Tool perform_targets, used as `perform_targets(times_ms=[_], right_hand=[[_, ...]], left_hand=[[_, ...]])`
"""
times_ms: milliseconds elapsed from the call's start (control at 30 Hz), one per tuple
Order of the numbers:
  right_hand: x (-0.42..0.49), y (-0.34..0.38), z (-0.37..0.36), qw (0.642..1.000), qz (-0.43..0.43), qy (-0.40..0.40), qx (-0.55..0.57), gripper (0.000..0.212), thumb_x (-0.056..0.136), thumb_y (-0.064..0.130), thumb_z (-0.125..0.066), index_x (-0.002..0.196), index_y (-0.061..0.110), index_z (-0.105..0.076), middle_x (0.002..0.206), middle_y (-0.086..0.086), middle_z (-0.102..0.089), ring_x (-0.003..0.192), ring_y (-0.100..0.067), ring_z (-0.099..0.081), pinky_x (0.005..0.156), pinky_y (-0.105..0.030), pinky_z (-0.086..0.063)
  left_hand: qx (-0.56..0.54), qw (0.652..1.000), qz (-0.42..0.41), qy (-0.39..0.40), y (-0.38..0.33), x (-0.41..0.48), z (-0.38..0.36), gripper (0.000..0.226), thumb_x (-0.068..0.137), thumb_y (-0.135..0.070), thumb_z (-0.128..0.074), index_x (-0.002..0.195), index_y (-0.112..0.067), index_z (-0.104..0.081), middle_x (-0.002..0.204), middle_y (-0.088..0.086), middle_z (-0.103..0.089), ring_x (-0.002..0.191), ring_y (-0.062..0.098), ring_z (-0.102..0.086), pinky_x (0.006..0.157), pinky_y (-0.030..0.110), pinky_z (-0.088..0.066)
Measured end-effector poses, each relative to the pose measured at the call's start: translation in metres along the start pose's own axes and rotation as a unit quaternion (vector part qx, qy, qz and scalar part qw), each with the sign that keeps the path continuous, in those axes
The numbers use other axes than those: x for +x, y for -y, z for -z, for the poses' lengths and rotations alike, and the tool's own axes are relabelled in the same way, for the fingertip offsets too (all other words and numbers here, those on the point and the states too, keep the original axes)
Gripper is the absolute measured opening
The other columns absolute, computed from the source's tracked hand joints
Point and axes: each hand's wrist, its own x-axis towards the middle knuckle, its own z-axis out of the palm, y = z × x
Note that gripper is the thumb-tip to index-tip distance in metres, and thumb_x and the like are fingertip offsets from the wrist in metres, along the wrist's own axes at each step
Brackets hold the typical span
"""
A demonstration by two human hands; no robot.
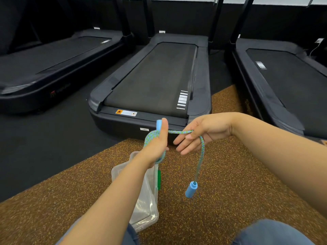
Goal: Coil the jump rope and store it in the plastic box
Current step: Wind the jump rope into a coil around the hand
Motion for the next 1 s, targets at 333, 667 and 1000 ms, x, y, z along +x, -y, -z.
perform_targets(times_ms=[333,667,1000], right_hand=[[0.02,-0.017,-0.012,0.994,0.021,0.105,0.029,0.039,0.09,0.005,-0.041,0.126,-0.001,-0.052,0.106,-0.01,-0.072,0.1,-0.023,-0.068,0.094,-0.03,-0.052],[0.034,-0.043,-0.023,0.989,0.016,0.142,0.028,0.038,0.092,0.008,-0.042,0.128,0.001,-0.052,0.114,-0.005,-0.069,0.109,-0.019,-0.064,0.097,-0.03,-0.046],[0.054,-0.086,-0.031,0.991,-0.04,0.105,0.066,0.039,0.094,0.007,-0.035,0.128,0.002,-0.053,0.116,-0.007,-0.069,0.11,-0.021,-0.064,0.097,-0.032,-0.045]], left_hand=[[-0.501,0.86,-0.074,0.055,-0.01,-0.005,-0.001,0.062,0.095,-0.055,-0.031,0.118,0.0,-0.048,0.104,0.011,-0.057,0.104,0.024,-0.06,0.1,0.049,-0.042],[-0.631,0.75,-0.114,0.164,-0.012,-0.012,0.012,0.056,0.097,-0.045,-0.035,0.121,0.004,-0.048,0.118,0.013,-0.058,0.089,0.027,-0.071,0.085,0.06,-0.047],[-0.603,0.676,-0.053,0.421,-0.007,-0.022,0.014,0.078,0.094,-0.047,-0.041,0.147,0.004,-0.014,0.106,0.018,-0.059,0.1,0.033,-0.063,0.101,0.06,-0.04]])
